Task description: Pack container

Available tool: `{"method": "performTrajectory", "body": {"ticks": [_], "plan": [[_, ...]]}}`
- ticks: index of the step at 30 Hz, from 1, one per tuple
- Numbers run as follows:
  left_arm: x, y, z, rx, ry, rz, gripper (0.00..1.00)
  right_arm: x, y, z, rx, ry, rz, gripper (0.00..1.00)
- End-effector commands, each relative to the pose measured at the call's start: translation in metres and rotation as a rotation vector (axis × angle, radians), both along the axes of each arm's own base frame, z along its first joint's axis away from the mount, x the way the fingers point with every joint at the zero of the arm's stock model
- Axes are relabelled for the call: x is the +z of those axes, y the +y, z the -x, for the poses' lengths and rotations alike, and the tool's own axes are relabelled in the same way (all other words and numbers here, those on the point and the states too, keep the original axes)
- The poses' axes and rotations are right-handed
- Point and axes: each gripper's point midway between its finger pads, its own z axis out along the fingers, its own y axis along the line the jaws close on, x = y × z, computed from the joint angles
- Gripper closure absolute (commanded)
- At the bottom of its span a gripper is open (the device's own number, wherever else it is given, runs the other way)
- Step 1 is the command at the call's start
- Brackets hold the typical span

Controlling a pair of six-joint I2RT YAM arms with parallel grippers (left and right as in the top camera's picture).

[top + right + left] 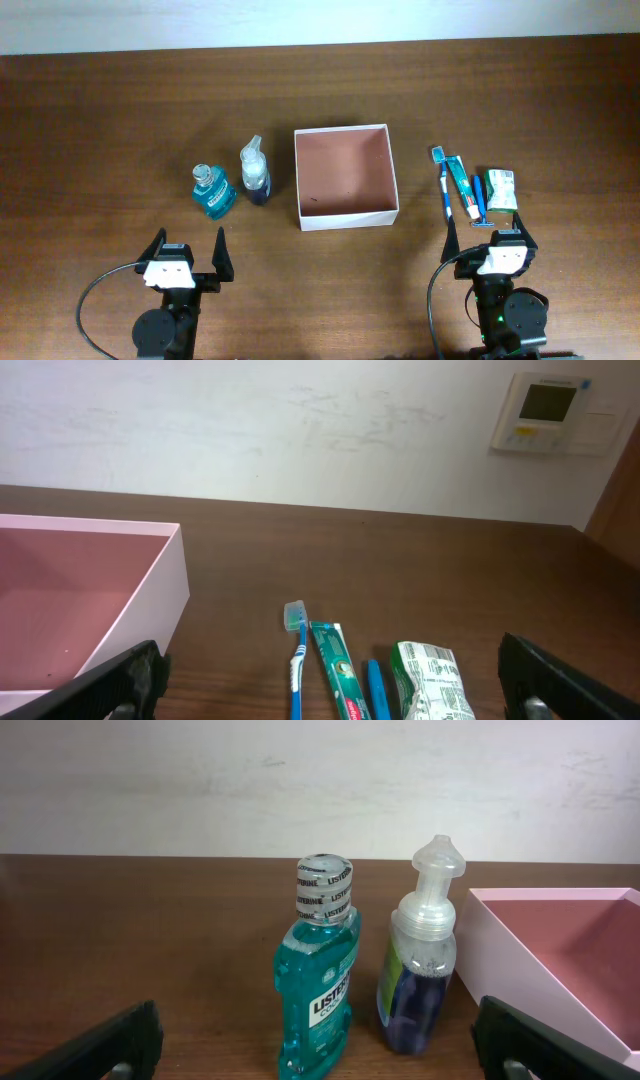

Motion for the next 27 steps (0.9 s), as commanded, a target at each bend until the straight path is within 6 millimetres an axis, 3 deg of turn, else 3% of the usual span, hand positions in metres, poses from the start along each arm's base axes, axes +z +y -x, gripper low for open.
{"method": "performTrajectory", "body": {"ticks": [1, 17, 20, 22, 27], "plan": [[-0.002, -0.002, 0.0, -0.012, -0.001, -0.011, 0.01, -0.002, -0.006, 0.001, -0.034, 0.003, 0.002, 0.02], [-0.002, -0.002, 0.0, -0.012, -0.001, -0.011, 0.01, -0.002, -0.005, 0.001, -0.027, 0.002, -0.01, 0.02], [-0.002, -0.002, 0.0, -0.012, -0.001, -0.011, 0.01, -0.002, 0.01, 0.0, 0.062, 0.003, -0.016, 0.02], [-0.002, -0.002, 0.0, -0.012, -0.001, -0.011, 0.01, 0.004, 0.026, 0.001, 0.151, -0.014, -0.07, 0.02], [-0.002, -0.002, 0.0, -0.012, -0.001, -0.011, 0.01, 0.026, 0.018, 0.009, 0.099, 0.033, -0.158, 0.02]]}}
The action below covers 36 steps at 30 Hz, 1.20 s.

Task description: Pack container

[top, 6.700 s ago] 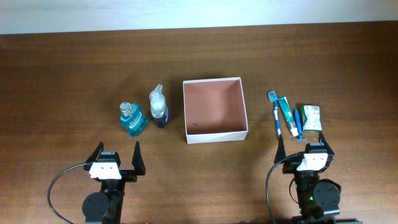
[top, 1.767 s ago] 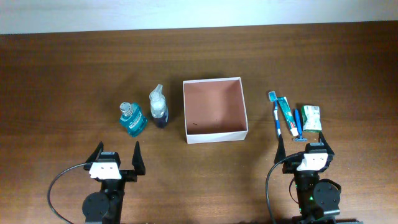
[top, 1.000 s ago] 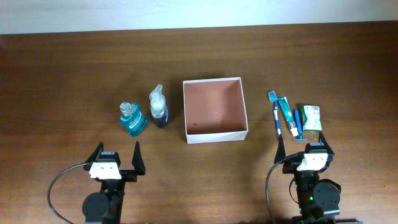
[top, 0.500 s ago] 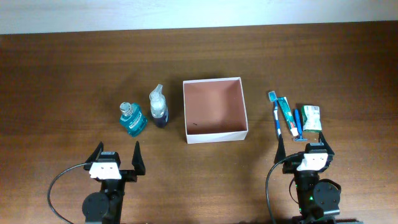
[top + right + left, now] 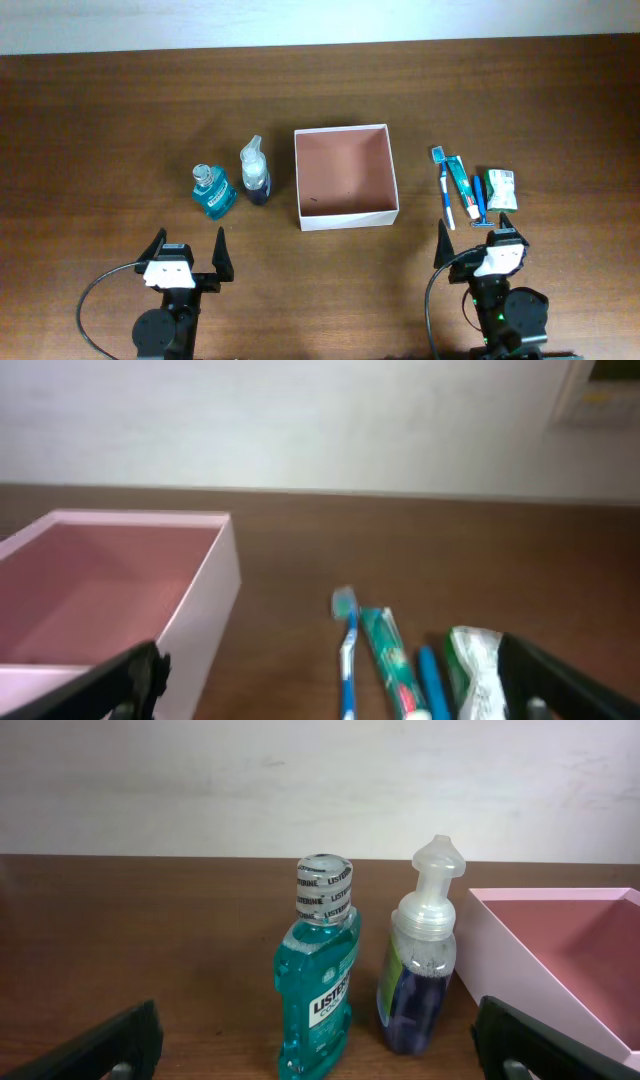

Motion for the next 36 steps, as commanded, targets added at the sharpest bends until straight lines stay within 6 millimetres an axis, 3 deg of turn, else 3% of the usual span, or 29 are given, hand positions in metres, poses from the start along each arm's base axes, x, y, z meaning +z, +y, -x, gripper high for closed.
{"method": "performTrajectory", "body": {"ticks": [1, 9, 18, 23, 34, 36], "plan": [[-0.002, -0.002, 0.0, -0.012, -0.001, -0.012, 0.0, 0.041, -0.004, 0.006, -0.026, -0.023, -0.058, 0.02], [-0.002, -0.002, 0.0, -0.012, -0.001, -0.012, 0.01, 0.093, -0.016, 0.009, -0.096, 0.244, -0.021, 0.02], [-0.002, -0.002, 0.0, -0.012, -0.001, -0.012, 0.0, 0.104, -0.009, -0.02, -0.075, 0.608, 0.007, 0.02], [-0.002, -0.002, 0.0, -0.012, -0.001, -0.012, 0.01, 0.082, -0.002, -0.041, -0.048, 0.714, 0.002, 0.02], [-0.002, -0.002, 0.0, -0.012, -0.001, -0.012, 0.0, 0.022, 0.002, -0.058, -0.017, 0.938, 0.044, 0.01], [-0.002, -0.002, 0.0, -0.012, -0.001, -0.012, 0.0, 0.01, 0.002, -0.058, -0.017, 0.99, 0.048, 0.07]]}}
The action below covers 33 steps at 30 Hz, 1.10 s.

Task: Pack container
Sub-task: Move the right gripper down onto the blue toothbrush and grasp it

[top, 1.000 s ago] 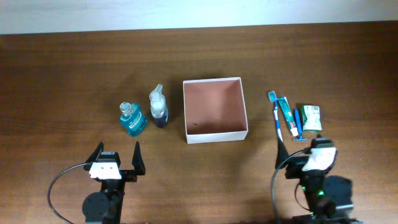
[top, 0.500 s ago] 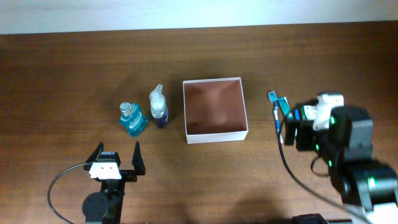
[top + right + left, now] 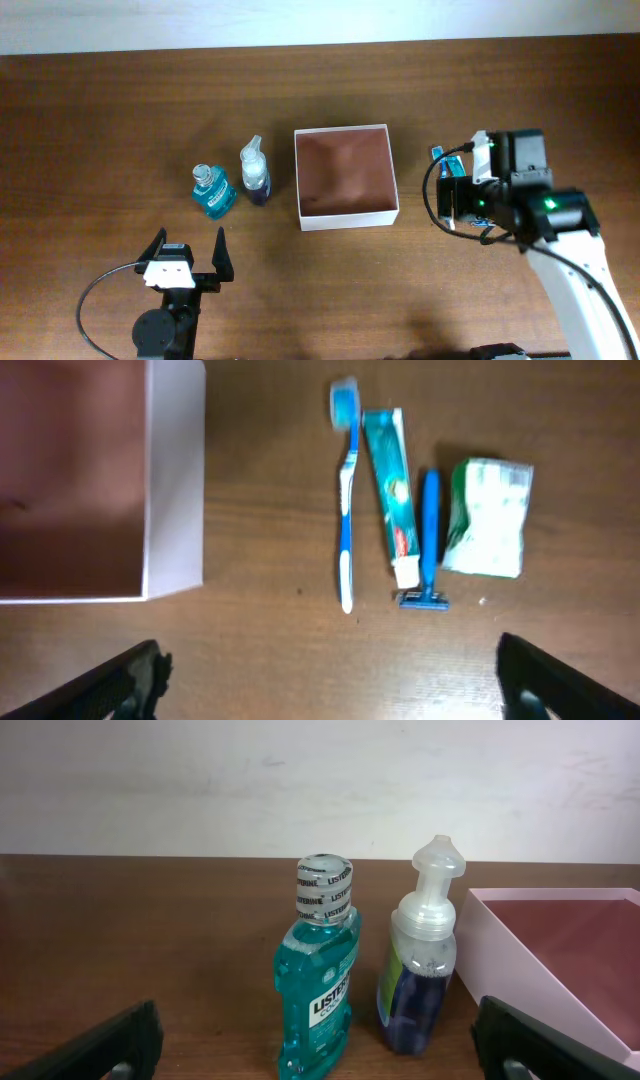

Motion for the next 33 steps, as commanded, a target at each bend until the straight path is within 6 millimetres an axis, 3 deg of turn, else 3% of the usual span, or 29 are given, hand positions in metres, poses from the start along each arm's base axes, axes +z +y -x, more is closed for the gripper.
{"method": "performTrajectory", "body": {"ticks": [1, 5, 11, 19, 33], "plan": [[-0.002, -0.002, 0.0, -0.012, -0.001, -0.011, 0.01, -0.011, 0.0, -0.005, 0.003, 0.051, -0.001, 0.12], [-0.002, -0.002, 0.0, -0.012, -0.001, -0.011, 0.01, -0.035, 0.0, -0.011, 0.003, 0.127, 0.003, 0.36], [-0.002, -0.002, 0.0, -0.012, -0.001, -0.011, 0.01, -0.066, 0.001, -0.024, 0.002, 0.193, 0.007, 0.57], [-0.002, -0.002, 0.0, -0.012, -0.001, -0.011, 0.01, -0.099, 0.002, -0.041, 0.002, 0.231, 0.009, 0.56], [-0.002, -0.002, 0.0, -0.012, 0.0, -0.011, 0.01, -0.122, -0.006, -0.062, -0.027, 0.216, 0.004, 0.56]]}}
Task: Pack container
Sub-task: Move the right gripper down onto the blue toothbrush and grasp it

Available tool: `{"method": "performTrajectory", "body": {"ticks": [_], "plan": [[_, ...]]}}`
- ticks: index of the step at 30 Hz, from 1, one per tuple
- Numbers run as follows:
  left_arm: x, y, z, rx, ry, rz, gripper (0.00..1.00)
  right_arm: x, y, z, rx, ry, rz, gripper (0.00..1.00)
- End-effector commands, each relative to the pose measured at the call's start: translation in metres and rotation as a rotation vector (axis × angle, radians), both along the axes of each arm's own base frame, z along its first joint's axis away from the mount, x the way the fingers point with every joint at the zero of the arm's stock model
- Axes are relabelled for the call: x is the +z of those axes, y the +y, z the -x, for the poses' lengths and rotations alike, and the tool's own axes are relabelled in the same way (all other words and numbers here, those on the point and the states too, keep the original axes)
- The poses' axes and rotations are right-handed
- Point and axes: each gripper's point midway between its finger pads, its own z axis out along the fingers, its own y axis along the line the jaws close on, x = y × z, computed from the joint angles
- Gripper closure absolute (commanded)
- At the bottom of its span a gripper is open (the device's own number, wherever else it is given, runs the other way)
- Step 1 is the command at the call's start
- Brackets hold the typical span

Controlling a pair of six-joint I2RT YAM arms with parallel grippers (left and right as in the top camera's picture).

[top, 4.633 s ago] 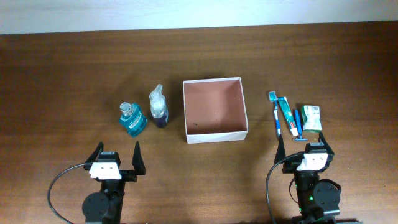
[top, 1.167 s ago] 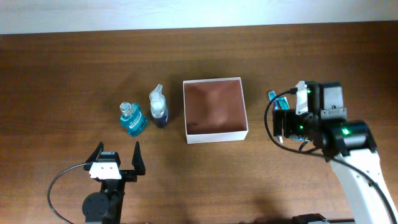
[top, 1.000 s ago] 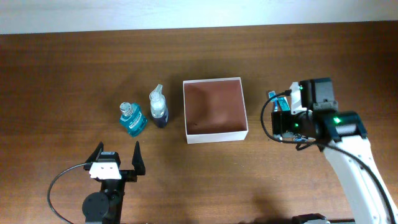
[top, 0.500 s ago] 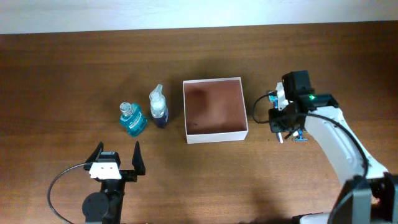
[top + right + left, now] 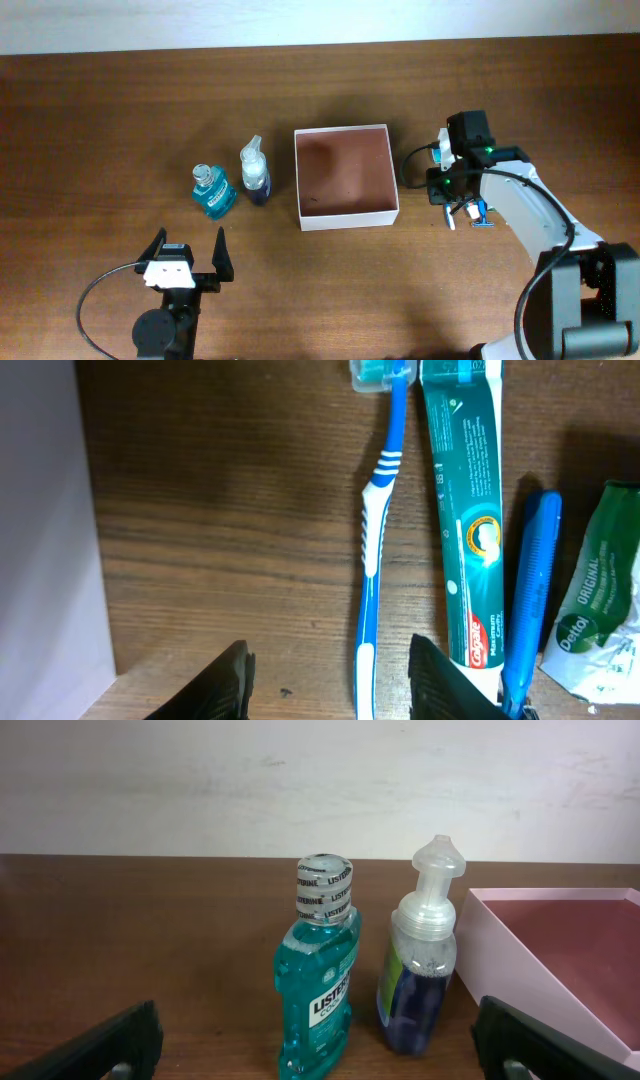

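Note:
The white box with a pink inside (image 5: 349, 218) stands mid-table. Left of it stand a teal mouthwash bottle (image 5: 212, 192) and a pump bottle of purple liquid (image 5: 255, 172); the left wrist view shows both upright, mouthwash (image 5: 318, 982) beside pump bottle (image 5: 420, 965). My left gripper (image 5: 315, 1042) rests open near the front edge, well short of them. A blue toothbrush (image 5: 377, 530), a toothpaste tube (image 5: 468, 510), a blue razor (image 5: 528, 590) and a green packet (image 5: 600, 610) lie right of the box. My right gripper (image 5: 333, 678) points down, open, the toothbrush handle's end between its fingers.
The box's right wall (image 5: 40, 510) lies close to the left of the toothbrush. In the overhead view my right arm (image 5: 510, 195) covers most of the toiletries. Bare wood lies between box and toothbrush.
My right gripper has come down from high above the toiletries to close over the toothbrush handle, with its fingers narrower apart. The left arm and all objects are unmoved.
Both arms were parked at the front edge, looking level across the table. The right wrist then turned slightly toward the box. Later it hung high, looking straight down on the four toiletries, and now sits low over the toothbrush. The left never moved.

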Motion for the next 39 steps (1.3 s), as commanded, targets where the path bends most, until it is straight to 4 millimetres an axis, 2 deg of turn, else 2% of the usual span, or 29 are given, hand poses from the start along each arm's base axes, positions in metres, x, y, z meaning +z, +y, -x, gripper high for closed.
{"method": "performTrajectory", "body": {"ticks": [1, 6, 23, 28, 31, 34, 39], "plan": [[-0.002, -0.002, 0.0, -0.012, -0.001, -0.012, 0.01, -0.002, -0.009, -0.007, -0.032, -0.003, -0.004, 0.56], [-0.002, -0.002, 0.0, -0.012, -0.001, -0.012, 0.01, -0.011, -0.014, -0.009, -0.045, 0.009, -0.003, 0.56], [-0.002, -0.002, 0.0, -0.012, -0.001, -0.012, 0.01, -0.03, -0.012, -0.02, -0.026, 0.0, -0.007, 0.6], [-0.002, -0.002, 0.0, -0.012, -0.001, -0.012, 0.01, -0.041, -0.012, -0.021, -0.026, 0.017, -0.006, 0.6], [-0.002, -0.002, 0.0, -0.012, -0.001, -0.012, 0.01, -0.046, -0.012, -0.022, -0.026, 0.021, -0.006, 0.65], [-0.002, -0.002, 0.0, -0.012, -0.001, -0.012, 0.01, -0.046, -0.012, -0.023, -0.027, 0.021, -0.006, 0.75], [-0.002, -0.002, 0.0, -0.012, -0.001, -0.012, 0.01, -0.047, -0.012, -0.022, -0.027, 0.023, -0.006, 0.75]]}}
